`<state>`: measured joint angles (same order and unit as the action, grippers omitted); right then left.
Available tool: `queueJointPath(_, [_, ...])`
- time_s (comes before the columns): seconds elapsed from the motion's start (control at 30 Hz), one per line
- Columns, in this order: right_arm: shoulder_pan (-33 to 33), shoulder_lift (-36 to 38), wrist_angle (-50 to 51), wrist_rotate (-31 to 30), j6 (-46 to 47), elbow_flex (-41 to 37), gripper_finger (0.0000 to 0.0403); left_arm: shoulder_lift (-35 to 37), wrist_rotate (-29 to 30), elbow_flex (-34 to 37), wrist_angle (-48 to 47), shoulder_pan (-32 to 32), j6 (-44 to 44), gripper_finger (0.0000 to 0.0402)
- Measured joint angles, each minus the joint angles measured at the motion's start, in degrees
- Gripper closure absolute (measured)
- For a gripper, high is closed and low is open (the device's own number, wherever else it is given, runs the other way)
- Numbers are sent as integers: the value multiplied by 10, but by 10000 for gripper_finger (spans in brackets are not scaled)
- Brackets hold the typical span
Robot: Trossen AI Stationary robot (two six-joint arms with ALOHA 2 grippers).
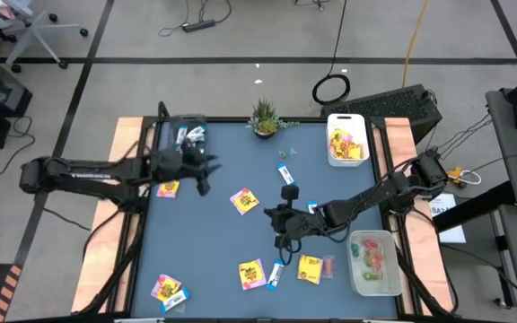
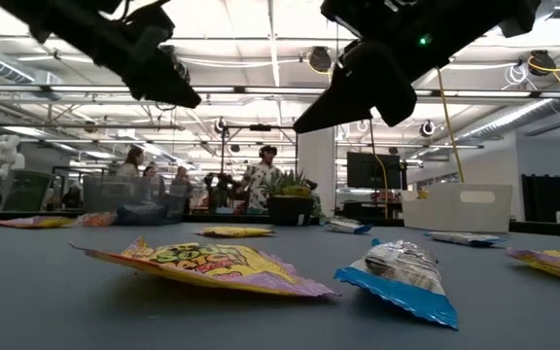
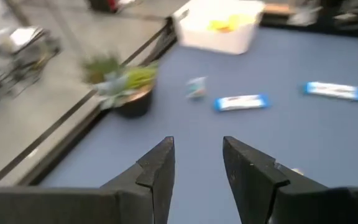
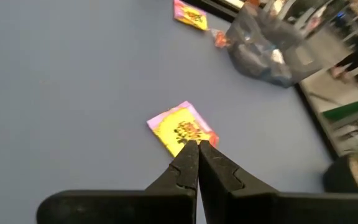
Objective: Sort candy
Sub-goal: Put the middle yellow candy pack into the white bin
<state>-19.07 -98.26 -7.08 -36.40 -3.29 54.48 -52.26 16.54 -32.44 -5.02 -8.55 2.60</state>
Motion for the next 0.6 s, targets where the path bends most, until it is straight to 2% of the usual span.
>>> queueJointPath(0.13, [14,0,-2,44,45,0,403,-5,0,77,144,53,-1,259])
queueJointPath(0.27, [38,-10,-28,60,121,0,401,-6,0,139,275,92,-17,259])
queueJointPath(0.33, [54,-24,-47,99,138,0,390,-5,0,156,321,106,-28,259])
queueJointPath(0.43, [73,-52,-78,141,155,0,357,-6,0,168,356,117,-38,259])
queueJointPath(0.6, [96,-99,-121,144,161,4,274,-5,0,168,360,121,-40,259])
